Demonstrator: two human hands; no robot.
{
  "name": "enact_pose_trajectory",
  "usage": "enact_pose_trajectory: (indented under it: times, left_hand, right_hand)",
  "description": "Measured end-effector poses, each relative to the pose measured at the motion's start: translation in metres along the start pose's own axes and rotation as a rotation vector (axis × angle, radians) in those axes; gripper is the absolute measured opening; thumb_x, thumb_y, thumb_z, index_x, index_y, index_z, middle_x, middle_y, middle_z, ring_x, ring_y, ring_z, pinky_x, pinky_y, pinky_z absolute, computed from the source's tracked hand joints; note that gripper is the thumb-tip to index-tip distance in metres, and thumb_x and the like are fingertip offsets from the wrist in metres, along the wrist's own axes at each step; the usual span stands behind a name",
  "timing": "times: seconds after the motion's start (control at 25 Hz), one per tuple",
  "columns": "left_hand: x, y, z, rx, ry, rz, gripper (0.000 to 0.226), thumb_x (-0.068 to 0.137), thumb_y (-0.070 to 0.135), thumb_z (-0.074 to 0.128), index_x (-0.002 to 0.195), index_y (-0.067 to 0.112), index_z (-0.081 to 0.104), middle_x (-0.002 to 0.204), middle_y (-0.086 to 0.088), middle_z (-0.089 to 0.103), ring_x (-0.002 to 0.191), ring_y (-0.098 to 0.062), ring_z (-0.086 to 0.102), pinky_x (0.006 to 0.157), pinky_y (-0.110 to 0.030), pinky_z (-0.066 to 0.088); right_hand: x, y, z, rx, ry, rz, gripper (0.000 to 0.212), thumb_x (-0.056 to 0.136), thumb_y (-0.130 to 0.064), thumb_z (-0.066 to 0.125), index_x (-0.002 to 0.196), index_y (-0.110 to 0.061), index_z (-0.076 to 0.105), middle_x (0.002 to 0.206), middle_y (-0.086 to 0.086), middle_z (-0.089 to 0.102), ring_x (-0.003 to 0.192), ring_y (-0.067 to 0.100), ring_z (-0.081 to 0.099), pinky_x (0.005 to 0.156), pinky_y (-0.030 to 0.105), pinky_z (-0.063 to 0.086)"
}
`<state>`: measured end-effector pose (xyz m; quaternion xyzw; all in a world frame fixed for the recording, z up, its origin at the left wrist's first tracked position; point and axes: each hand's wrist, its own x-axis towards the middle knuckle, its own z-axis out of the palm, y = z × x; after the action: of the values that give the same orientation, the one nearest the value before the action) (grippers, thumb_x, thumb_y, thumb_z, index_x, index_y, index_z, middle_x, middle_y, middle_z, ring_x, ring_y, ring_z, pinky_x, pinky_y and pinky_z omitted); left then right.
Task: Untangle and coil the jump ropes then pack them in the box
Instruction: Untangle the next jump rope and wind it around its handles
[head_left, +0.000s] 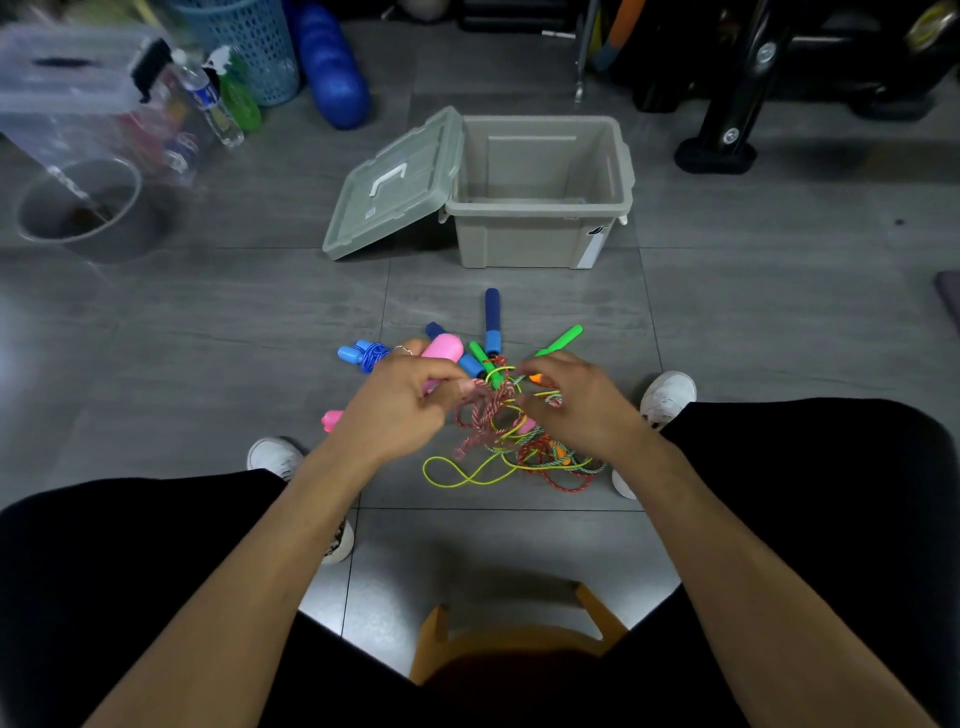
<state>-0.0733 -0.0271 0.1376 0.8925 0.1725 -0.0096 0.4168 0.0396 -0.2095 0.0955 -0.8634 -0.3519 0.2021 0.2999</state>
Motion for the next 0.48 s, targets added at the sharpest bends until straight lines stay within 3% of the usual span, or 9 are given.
enact_pose_trajectory:
  times: [0.08,0.24,0.36,0.48]
  left_hand:
    - [-0.003,0.006,-0.005,-0.064,-0.01,0.042,0.015,0.09,0.022,0.064,0.082,0.03,0.074,0.1,-0.01,0.052,0.083,-0.022,0.057,0.081,-0.044,0.054]
    - [-0.008,0.012,-0.012,-0.257,0.042,-0.003,0.03,0.091,0.018,0.063,0.075,0.041,0.072,0.098,0.007,0.053,0.09,-0.029,0.062,0.087,-0.052,0.053]
    - [-0.01,0.008,-0.014,-0.322,0.074,-0.029,0.017,0.088,0.031,0.063,0.075,0.037,0.073,0.097,0.01,0.053,0.088,-0.03,0.061,0.085,-0.057,0.052]
    - [-0.007,0.001,-0.017,-0.432,0.2,-0.111,0.017,0.083,0.036,0.061,0.073,0.028,0.072,0.088,0.009,0.05,0.066,-0.022,0.049,0.067,-0.062,0.055]
  right_hand:
    - [0.002,-0.011,0.009,0.212,0.008,-0.11,0.031,0.085,-0.029,0.067,0.112,-0.016,0.066,0.109,0.0,0.064,0.103,0.013,0.059,0.09,0.026,0.047]
    - [0.008,-0.011,0.025,0.081,0.007,-0.21,0.021,0.082,-0.033,0.06,0.086,-0.014,0.068,0.088,0.0,0.064,0.088,0.02,0.058,0.08,0.039,0.05]
    - [0.009,-0.003,0.027,0.009,0.093,-0.18,0.027,0.085,-0.035,0.055,0.088,-0.013,0.071,0.098,0.005,0.065,0.095,0.025,0.059,0.087,0.04,0.048]
    - [0.009,0.008,0.025,-0.038,0.075,-0.03,0.028,0.088,-0.036,0.057,0.1,-0.015,0.072,0.112,0.007,0.063,0.107,0.03,0.055,0.096,0.042,0.045]
